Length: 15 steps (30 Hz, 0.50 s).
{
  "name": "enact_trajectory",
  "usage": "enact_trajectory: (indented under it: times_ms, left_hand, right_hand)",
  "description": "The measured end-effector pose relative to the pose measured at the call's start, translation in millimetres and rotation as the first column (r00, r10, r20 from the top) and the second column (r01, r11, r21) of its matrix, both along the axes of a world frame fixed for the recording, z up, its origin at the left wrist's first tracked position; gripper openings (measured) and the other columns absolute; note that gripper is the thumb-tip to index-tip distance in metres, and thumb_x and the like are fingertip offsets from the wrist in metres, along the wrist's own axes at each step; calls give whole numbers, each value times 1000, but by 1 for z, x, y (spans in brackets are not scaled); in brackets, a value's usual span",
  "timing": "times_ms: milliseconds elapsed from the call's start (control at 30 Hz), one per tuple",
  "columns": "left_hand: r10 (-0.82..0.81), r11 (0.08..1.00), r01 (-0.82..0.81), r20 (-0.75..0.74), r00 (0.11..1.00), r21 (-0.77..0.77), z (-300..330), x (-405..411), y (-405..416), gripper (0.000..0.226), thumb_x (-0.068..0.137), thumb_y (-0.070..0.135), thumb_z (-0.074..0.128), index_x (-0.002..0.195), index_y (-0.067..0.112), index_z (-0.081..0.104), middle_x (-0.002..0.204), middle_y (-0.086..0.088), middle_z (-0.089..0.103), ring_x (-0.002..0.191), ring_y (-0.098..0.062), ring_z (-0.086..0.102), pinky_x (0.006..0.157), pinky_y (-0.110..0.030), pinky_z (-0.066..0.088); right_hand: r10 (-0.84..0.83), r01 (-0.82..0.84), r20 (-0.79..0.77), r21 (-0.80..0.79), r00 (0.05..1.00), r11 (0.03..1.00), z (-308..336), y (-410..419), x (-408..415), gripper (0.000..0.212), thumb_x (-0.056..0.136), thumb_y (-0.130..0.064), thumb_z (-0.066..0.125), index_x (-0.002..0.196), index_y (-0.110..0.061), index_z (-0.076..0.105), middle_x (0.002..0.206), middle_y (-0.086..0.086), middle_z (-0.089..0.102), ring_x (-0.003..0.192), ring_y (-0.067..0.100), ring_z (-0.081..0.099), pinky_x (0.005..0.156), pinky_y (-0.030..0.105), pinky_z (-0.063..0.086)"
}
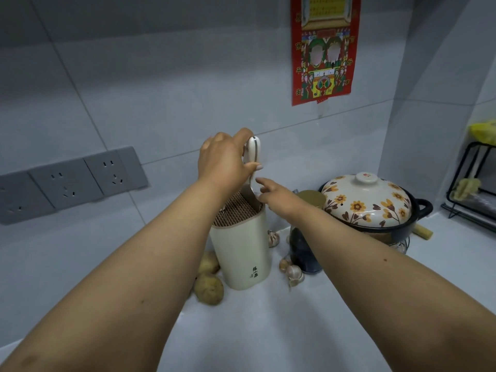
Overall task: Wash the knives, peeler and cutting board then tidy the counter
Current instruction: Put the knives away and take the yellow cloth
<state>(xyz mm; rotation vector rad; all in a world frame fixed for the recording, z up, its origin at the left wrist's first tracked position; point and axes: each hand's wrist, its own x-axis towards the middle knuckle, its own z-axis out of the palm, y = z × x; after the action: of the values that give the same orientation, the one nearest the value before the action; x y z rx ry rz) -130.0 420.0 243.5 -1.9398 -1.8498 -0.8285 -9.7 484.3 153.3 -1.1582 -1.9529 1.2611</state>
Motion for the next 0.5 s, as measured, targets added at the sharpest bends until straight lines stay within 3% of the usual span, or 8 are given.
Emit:
enact_trajectory:
  times_ms: [200,367,500]
  left_hand:
    - [36,998,-40,-83,996,-46,7,1,2,49,76,48,73,112,23,51,96,-1,63,98,-24,52,87,-34,35]
    - [67,996,-77,-180,981,-49,19,2,-1,48,78,48,71,114,22,52,98,-6,58,105,-26,48,101,-37,30]
    - [93,995,-98,-161,983,-27,21,-3,4,50,78,48,72,116,22,52,96,-4,58,102,-26,50,97,-37,33]
  right_hand:
    - [-88,62,-133,-185,987,981,-17,6,-5,52,93,-16,41,145,-20,35,146,11,42,132,26,42,113,43,31]
    - [-94,63,-137,-214,986,975,-19,9,-6,52,91,-22,43,143,-22,38,145,10,44,132,25,42,113,43,32]
    - [-116,97,-83,-206,990,974,-24,18,-10,53,90,-27,45,142,-22,40,145,9,44,133,24,41,112,43,33]
